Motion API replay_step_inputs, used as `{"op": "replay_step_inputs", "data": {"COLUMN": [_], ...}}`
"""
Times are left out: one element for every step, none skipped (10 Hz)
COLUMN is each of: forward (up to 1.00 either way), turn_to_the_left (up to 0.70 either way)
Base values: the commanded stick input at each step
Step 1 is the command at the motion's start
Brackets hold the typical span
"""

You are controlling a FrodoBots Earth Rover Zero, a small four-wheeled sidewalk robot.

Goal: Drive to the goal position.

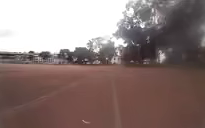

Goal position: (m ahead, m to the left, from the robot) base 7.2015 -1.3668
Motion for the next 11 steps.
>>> {"op": "replay_step_inputs", "data": {"forward": [1.00,1.00,1.00,1.00,1.00,1.00,1.00,1.00,1.00,1.00,1.00], "turn_to_the_left": [0.00,0.00,0.00,0.00,0.00,0.00,0.00,0.00,0.00,-0.20,-0.29]}}
